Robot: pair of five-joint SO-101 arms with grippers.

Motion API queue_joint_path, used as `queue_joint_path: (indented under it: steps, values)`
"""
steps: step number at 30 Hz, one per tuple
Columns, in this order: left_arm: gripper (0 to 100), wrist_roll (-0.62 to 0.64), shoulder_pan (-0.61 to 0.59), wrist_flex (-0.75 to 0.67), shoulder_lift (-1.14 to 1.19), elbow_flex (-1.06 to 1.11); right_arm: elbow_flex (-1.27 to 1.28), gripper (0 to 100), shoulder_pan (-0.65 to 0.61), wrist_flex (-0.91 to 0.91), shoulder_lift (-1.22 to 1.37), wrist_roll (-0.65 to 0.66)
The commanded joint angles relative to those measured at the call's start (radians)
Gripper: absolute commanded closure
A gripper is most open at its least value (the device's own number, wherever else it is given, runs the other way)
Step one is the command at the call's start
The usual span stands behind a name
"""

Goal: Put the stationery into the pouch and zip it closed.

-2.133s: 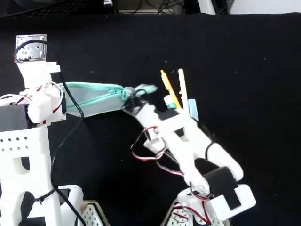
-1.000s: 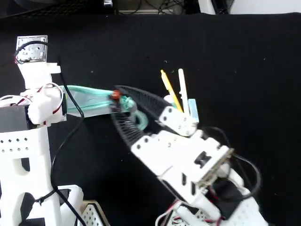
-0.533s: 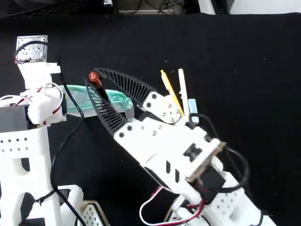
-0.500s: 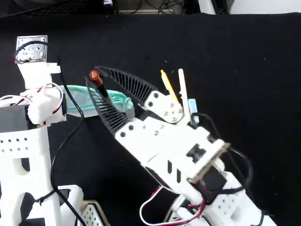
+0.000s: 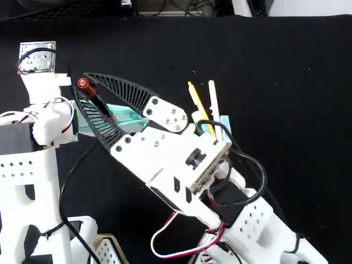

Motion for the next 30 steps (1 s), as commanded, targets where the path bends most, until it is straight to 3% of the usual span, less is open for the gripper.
queue_joint_path:
  steps: [1,11,15,17,21,26,30]
  values:
    - [97,-0.008,0.005,-0.003,0.008,0.028,0.035,98.6,-0.005,-0.002,0.002,-0.008]
    - [97,-0.008,0.005,-0.008,0.011,0.028,0.372,98.6,-0.003,0.008,-0.193,0.0]
    - [97,-0.008,0.005,-0.009,0.015,0.028,0.423,98.2,-0.003,0.184,-0.317,0.0]
    - [97,-0.008,0.005,-0.009,0.015,0.028,0.375,94.2,-0.003,0.319,-0.343,0.0]
    - [97,-0.008,0.005,-0.009,0.015,0.028,0.176,76.3,-0.003,0.629,-0.314,-0.008]
    - [97,-0.008,0.005,-0.009,0.015,0.028,-0.076,78.7,0.0,0.813,-0.285,0.0]
    - [97,-0.008,0.005,-0.009,0.015,0.028,-0.24,78.7,0.104,0.885,-0.289,0.0]
